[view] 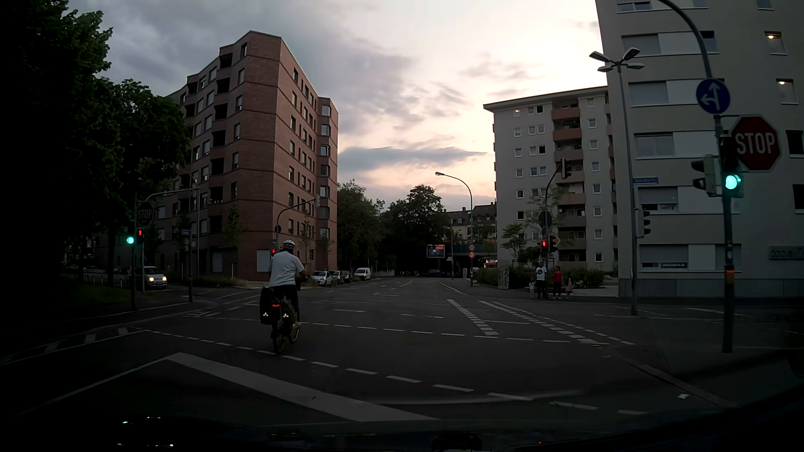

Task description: Follow the waypoints while adhering to traffic rules and regulations

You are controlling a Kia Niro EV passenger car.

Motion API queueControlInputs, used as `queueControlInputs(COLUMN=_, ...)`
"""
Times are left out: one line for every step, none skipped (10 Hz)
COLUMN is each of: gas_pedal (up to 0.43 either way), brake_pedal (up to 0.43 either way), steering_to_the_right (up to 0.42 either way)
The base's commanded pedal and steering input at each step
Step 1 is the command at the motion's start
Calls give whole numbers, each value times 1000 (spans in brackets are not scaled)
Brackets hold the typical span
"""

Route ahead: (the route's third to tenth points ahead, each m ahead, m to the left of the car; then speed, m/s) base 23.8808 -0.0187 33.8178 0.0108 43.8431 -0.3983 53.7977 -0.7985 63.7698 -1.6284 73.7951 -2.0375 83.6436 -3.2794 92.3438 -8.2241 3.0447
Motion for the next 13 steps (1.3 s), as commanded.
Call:
queueControlInputs(gas_pedal=209, brake_pedal=0, steering_to_the_right=-8)
queueControlInputs(gas_pedal=197, brake_pedal=0, steering_to_the_right=-8)
queueControlInputs(gas_pedal=197, brake_pedal=0, steering_to_the_right=-8)
queueControlInputs(gas_pedal=197, brake_pedal=0, steering_to_the_right=-6)
queueControlInputs(gas_pedal=197, brake_pedal=0, steering_to_the_right=-5)
queueControlInputs(gas_pedal=197, brake_pedal=0, steering_to_the_right=-3)
queueControlInputs(gas_pedal=197, brake_pedal=0, steering_to_the_right=-2)
queueControlInputs(gas_pedal=197, brake_pedal=0, steering_to_the_right=-1)
queueControlInputs(gas_pedal=209, brake_pedal=0, steering_to_the_right=-1)
queueControlInputs(gas_pedal=209, brake_pedal=0, steering_to_the_right=-1)
queueControlInputs(gas_pedal=209, brake_pedal=0, steering_to_the_right=-1)
queueControlInputs(gas_pedal=209, brake_pedal=0, steering_to_the_right=-1)
queueControlInputs(gas_pedal=209, brake_pedal=0, steering_to_the_right=-1)
